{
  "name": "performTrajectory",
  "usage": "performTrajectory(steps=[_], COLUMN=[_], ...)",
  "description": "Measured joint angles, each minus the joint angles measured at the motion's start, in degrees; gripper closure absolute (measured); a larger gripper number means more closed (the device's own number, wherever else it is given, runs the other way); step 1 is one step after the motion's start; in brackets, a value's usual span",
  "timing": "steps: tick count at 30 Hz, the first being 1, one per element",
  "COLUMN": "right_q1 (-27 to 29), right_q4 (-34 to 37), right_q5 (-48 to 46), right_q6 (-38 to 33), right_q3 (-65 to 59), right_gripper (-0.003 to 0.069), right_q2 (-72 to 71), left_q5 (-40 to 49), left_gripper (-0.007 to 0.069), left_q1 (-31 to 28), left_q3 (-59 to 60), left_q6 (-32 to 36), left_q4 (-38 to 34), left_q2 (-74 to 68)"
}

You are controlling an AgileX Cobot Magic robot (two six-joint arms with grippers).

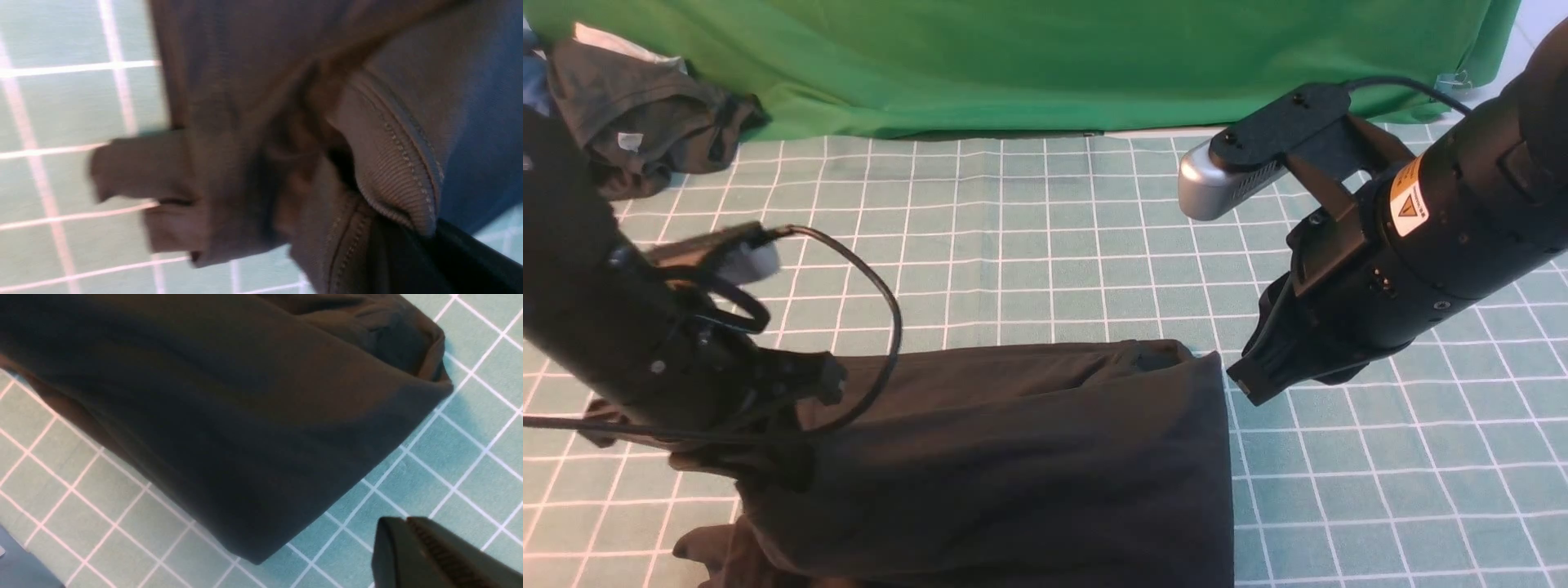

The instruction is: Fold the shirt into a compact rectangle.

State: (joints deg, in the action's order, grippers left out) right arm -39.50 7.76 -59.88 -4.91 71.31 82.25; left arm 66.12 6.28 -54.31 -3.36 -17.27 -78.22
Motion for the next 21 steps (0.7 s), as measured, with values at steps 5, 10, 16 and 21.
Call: performTrajectory(steps=[5, 10, 16, 21], right_q1=[0.0, 0.0, 0.0, 0.0], right_q4=[0.1, 0.1, 0.2, 0.2], right_q5=[1.3, 2.4, 2.5, 2.5], right_q6=[-0.1, -0.2, -0.2, -0.2], right_q3=[0.0, 0.0, 0.0, 0.0], right_gripper=[0.0638, 0.0638, 0.0638, 0.0635], right_q2=[0.0, 0.0, 0.0, 0.0], left_q5=[-1.7, -5.8, -9.4, -2.3], left_gripper=[0.0608, 0.0595, 0.0442, 0.0228], left_q1=[0.0, 0.0, 0.0, 0.0], left_q3=[3.6, 4.7, 4.8, -1.2], left_q6=[-3.8, -3.7, 0.5, -0.9], left_q4=[5.5, 5.7, 5.7, 13.6], left_q2=[-0.6, -1.4, -1.7, -1.7])
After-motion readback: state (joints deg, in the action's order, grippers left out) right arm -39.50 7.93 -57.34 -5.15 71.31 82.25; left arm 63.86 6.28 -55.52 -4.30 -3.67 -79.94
